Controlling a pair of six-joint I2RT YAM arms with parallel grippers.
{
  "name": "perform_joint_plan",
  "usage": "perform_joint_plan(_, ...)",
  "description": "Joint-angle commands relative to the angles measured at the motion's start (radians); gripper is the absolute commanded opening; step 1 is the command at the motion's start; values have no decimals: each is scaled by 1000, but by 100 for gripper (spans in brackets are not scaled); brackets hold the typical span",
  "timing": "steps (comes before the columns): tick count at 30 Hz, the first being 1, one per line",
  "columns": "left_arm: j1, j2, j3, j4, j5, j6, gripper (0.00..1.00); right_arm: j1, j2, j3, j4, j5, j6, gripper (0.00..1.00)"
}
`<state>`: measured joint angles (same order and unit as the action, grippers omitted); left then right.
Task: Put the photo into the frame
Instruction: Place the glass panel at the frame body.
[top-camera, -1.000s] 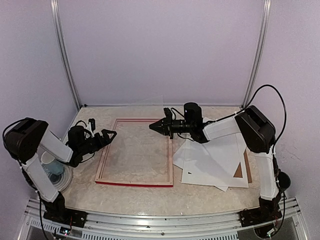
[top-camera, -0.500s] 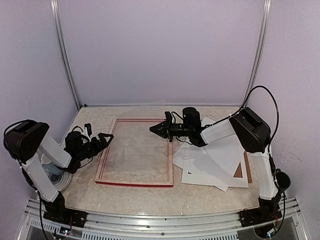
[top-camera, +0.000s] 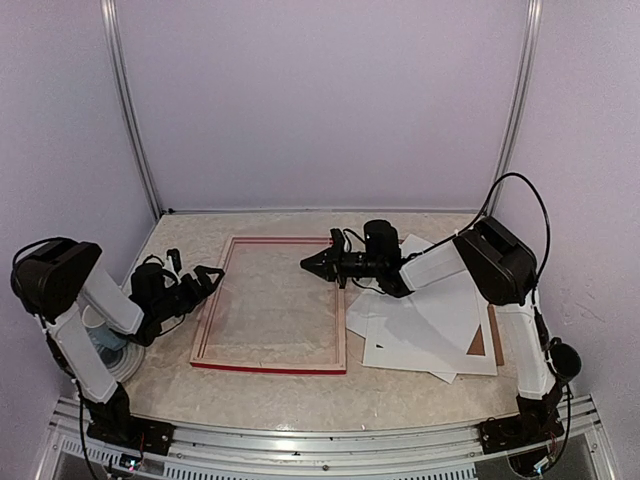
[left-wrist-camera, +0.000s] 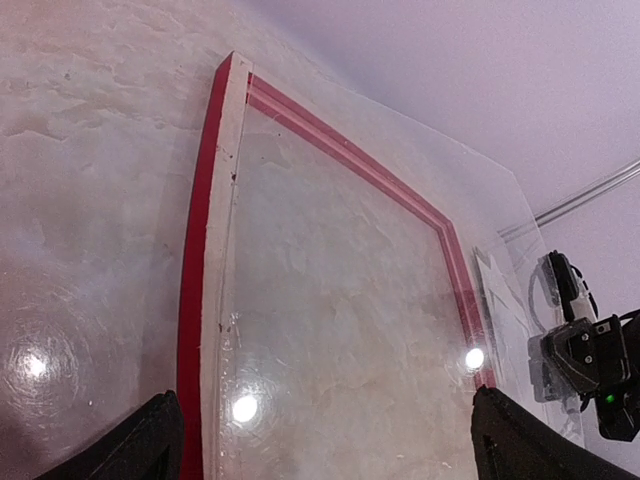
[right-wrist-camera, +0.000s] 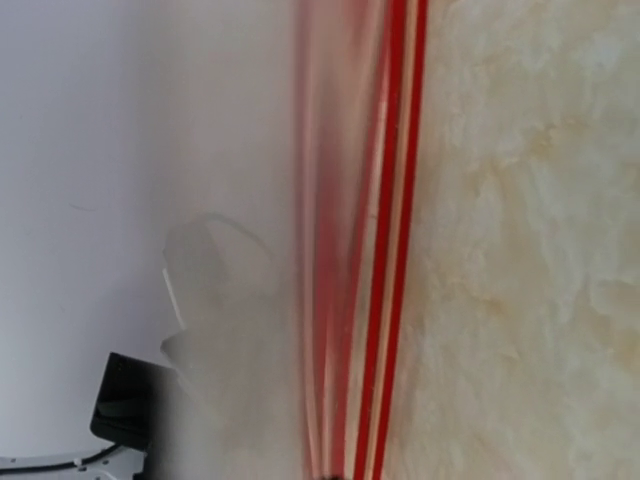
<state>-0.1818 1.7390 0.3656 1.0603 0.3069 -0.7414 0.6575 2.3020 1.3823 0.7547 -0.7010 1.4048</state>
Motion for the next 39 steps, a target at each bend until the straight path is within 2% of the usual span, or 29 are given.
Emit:
perform_joint_plan(1,21,34,20,-13,14,-19,99,-15,19,5,3,-40,-32,0)
perform_joint_plan(20,47,108,23,53,81,-75,99,-41,22,-24,-58,-93,-86,0)
perform_joint_plan(30,47,121,30,65,103,-89,99,-39,10,-44,-31,-105,-33,0)
perform_joint_plan(39,47,136,30,81,113,-101,99,-40,11,-14,90,-123,98,0)
